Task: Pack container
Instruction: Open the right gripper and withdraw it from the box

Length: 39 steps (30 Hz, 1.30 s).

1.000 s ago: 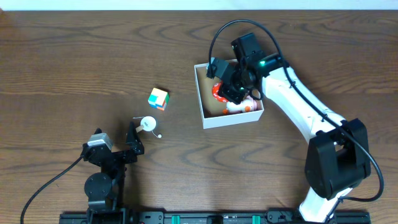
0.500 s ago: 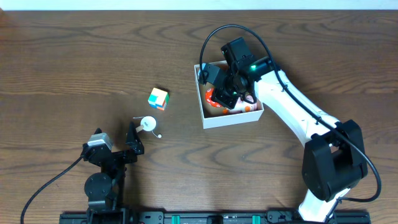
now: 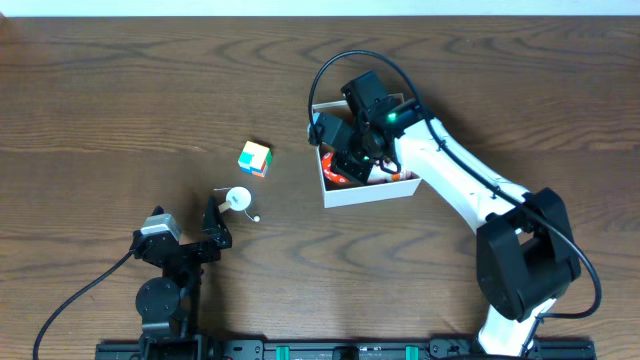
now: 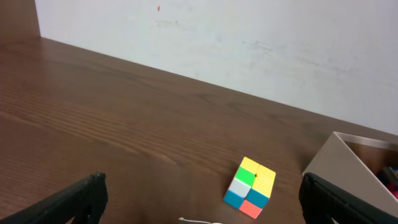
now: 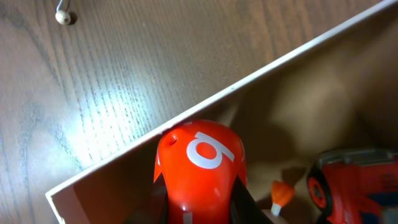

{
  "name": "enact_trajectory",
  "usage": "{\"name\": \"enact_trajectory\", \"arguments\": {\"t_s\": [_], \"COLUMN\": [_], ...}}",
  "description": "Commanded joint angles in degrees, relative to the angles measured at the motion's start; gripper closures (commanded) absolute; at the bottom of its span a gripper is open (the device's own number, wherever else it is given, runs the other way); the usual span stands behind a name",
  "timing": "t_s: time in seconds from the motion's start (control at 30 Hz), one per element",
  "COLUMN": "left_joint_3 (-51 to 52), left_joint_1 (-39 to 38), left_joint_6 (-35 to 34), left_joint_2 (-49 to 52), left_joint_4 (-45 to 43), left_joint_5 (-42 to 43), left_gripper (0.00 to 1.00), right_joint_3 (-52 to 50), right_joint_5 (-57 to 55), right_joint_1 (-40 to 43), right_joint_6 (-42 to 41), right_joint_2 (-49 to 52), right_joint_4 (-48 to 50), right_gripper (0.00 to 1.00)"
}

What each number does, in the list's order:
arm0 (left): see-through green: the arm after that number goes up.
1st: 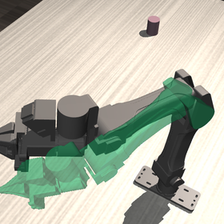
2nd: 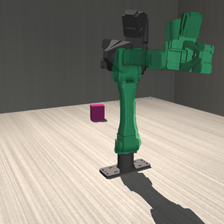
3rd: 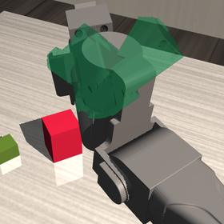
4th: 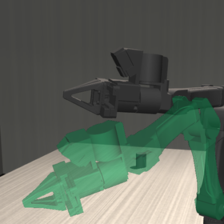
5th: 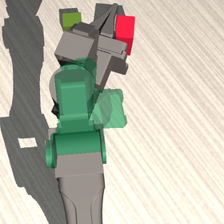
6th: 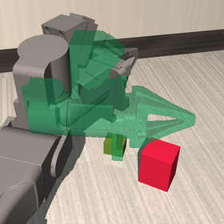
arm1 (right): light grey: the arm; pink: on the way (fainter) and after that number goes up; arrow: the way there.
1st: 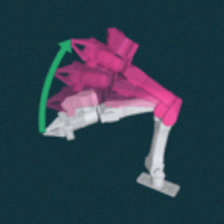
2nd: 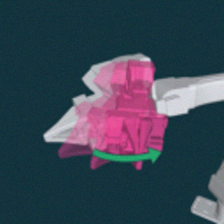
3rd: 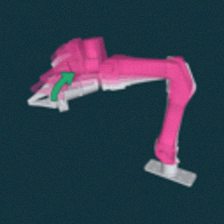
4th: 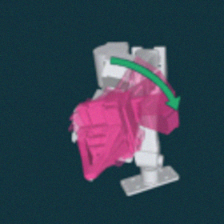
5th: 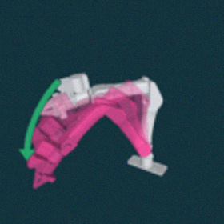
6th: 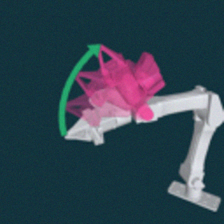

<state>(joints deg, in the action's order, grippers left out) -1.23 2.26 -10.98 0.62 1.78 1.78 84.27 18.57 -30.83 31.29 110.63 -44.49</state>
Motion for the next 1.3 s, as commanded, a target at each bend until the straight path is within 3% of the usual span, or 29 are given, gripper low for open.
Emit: {"name": "enact_trajectory", "arguments": {"t_s": [0.0, 0.13, 0.23, 0.4, 0.57, 0.87, 1.17, 1.27], "left_joint_3": [1.0, 1.0, 1.0, 1.0, 1.0, 1.0, 1.0, 1.0], "left_joint_1": [0.3, 0.3, 0.3, 0.3, 0.3, 0.3, 0.3, 0.3], "left_joint_6": [-0.5, -0.5, -0.5, -0.5, -0.5, -0.5, -0.5, -0.5], "left_joint_2": [-0.3, -0.3, -0.3, -0.3, -0.3, -0.3, -0.3, -0.3], "left_joint_4": [2.1, 2.1, 2.1, 2.1, 2.1, 2.1, 2.1, 2.1], "left_joint_5": [-0.3, -0.3, -0.3, -0.3, -0.3, -0.3, -0.3, -0.3], "left_gripper": [0.02, 0.02, 0.02, 0.02, 0.02, 0.02, 0.02, 0.02], "right_joint_3": [-0.5, -0.5, -0.5, -0.5, -0.1, 5.1, 13.9, 14.0], "right_joint_5": [1.4, 1.4, 1.4, 1.4, 1.4, -3.6, -22.4, -23.7], "right_joint_1": [-1.8, -2.2, -2.2, -2.1, -2.0, 1.8, 14.4, 20.3], "right_joint_6": [-2.2, -2.6, -2.6, -2.6, -2.6, -5.4, -23.9, -24.9], "right_joint_2": [1.9, 2.3, 2.3, 2.2, 2.2, -0.6, -7.9, -10.6], "right_joint_4": [0.1, -0.1, 0.3, 0.4, 0.4, 0.3, -3.9, -4.5], "right_gripper": [0.78, 0.59, 0.34, 0.14, 0.09, 0.09, 0.08, 0.08]}}
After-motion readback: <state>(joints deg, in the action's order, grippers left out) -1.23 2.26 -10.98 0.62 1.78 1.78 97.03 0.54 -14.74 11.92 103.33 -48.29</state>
